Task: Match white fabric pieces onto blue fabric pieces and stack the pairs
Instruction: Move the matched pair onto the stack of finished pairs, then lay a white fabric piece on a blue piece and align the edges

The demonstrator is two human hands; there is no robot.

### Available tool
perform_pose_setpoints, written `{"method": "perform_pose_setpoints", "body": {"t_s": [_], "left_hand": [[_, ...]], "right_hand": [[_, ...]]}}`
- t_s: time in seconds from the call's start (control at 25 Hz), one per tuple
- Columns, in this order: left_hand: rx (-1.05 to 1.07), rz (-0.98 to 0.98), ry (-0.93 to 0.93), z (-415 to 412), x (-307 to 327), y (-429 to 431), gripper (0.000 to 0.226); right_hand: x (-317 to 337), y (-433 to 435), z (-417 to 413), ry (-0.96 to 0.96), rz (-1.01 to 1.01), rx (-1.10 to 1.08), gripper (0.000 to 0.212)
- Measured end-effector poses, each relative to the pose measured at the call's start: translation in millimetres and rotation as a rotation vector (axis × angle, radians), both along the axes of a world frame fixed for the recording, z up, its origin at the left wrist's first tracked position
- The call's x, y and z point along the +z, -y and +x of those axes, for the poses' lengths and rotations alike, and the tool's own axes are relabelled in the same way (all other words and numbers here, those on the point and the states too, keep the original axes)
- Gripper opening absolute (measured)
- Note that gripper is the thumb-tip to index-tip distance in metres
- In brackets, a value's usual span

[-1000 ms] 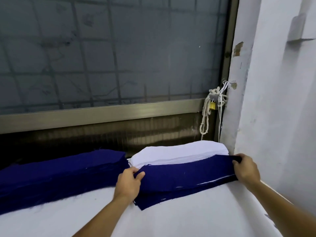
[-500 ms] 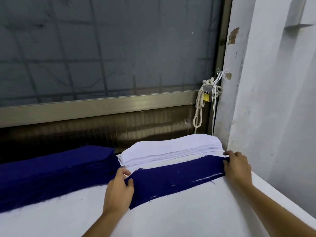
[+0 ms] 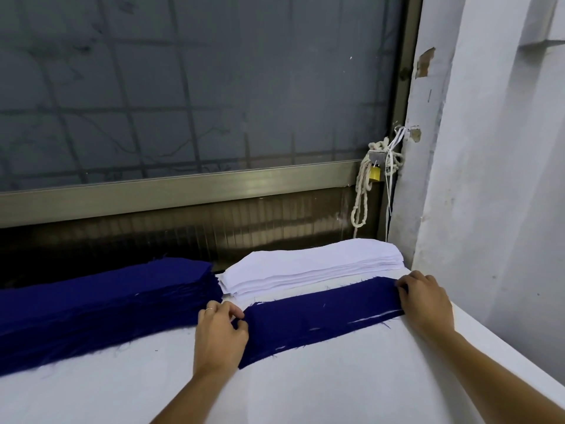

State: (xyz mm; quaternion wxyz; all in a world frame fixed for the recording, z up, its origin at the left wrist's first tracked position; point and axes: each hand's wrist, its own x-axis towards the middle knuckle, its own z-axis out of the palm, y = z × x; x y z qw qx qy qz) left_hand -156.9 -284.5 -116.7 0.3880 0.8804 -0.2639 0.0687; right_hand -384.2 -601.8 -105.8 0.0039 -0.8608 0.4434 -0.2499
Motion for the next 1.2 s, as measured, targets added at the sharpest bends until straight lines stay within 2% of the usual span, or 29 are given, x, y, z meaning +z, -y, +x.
{"method": "perform_pose_setpoints", "body": {"t_s": [0.16, 0.28, 0.44, 0.56, 0.68, 0.76, 0.92, 1.04, 1.2], "left_hand": [[-0.013, -0.018, 0.023, -3.6, 2.6, 0.3, 0.018], [-0.051, -0.087, 0.068, -6.3, 13.6, -9.3, 0.023], [-0.12, -0.206, 0.171, 16.0, 51.0, -43.9, 0.025], [-0.048, -0.243, 0.301, 58.9, 90.9, -94.5, 0.017], [0.139, -0.125, 0.308, 115.3, 112.9, -158.5, 0.013], [0.274, 0.076, 0.224, 150.8, 113.6, -205.5, 0.027], [0.429, 0.373, 0.052, 203.2, 106.1, -289.1, 0.038], [0.428, 0.425, 0.006, 221.4, 104.6, -318.1, 0.03], [0.384, 0.32, -0.005, 227.6, 103.5, -321.3, 0.018]], "right_hand": [[-1.1, -6.8, 1.2, -0.074, -0.12, -0.036, 0.029], [-1.2, -29.0, 17.0, -0.019, -0.226, 0.053, 0.022], [20.6, -81.4, 69.5, 0.048, -0.144, 0.274, 0.022], [40.3, -138.1, 125.3, 0.148, -0.043, 0.435, 0.019], [56.3, -196.9, 181.9, 0.21, 0.061, 0.577, 0.017], [66.0, -228.9, 214.1, 0.228, 0.111, 0.648, 0.016], [83.5, -269.0, 264.5, 0.124, 0.152, 0.718, 0.025], [89.1, -285.2, 290.9, -0.019, 0.152, 0.707, 0.034], [87.8, -298.9, 313.5, -0.124, 0.12, 0.708, 0.038]]}}
